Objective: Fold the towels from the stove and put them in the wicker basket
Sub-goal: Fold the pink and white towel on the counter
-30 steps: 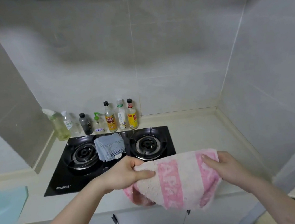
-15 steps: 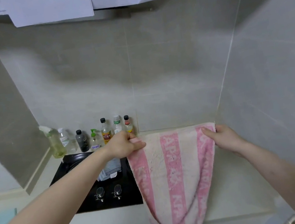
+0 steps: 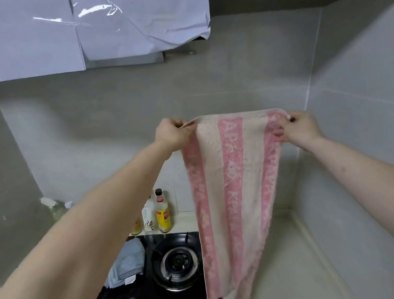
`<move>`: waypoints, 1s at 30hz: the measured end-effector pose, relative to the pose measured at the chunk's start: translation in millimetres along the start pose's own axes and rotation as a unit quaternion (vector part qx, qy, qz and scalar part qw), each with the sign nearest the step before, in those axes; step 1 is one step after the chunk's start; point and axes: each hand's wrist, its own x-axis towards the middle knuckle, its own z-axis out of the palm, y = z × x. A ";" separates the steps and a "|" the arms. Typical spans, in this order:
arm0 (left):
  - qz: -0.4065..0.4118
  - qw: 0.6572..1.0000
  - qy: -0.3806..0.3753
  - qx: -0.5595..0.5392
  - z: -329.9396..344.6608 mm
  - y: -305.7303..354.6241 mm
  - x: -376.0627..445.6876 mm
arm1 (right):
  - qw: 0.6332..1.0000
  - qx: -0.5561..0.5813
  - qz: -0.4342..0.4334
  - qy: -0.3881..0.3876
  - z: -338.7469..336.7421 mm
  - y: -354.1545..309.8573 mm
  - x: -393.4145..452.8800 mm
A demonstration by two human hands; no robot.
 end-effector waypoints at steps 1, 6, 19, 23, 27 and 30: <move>0.010 1.000 0.012 -0.005 0.4 11.9 6.6 | 1.000 0.002 -0.021 0.007 -5.3 -6.6 12.9; 0.066 0.996 0.058 -0.004 3.1 53.7 23.6 | 0.996 -0.014 -0.079 0.026 -39.0 -7.1 73.2; 0.111 0.984 -0.119 0.076 41.6 -9.3 -80.4 | 0.999 -0.014 -0.017 0.030 -54.6 83.0 -50.4; 0.096 0.965 -0.231 0.083 47.2 -54.5 -142.2 | 0.999 -0.020 0.025 0.001 -51.9 132.5 -117.3; 0.066 0.946 -0.307 0.079 49.3 -111.1 -202.3 | 0.996 -0.043 0.066 -0.033 -47.0 175.6 -193.5; 0.039 0.931 -0.350 0.091 50.1 -153.1 -246.3 | 0.988 -0.078 0.117 -0.067 -42.7 205.2 -254.1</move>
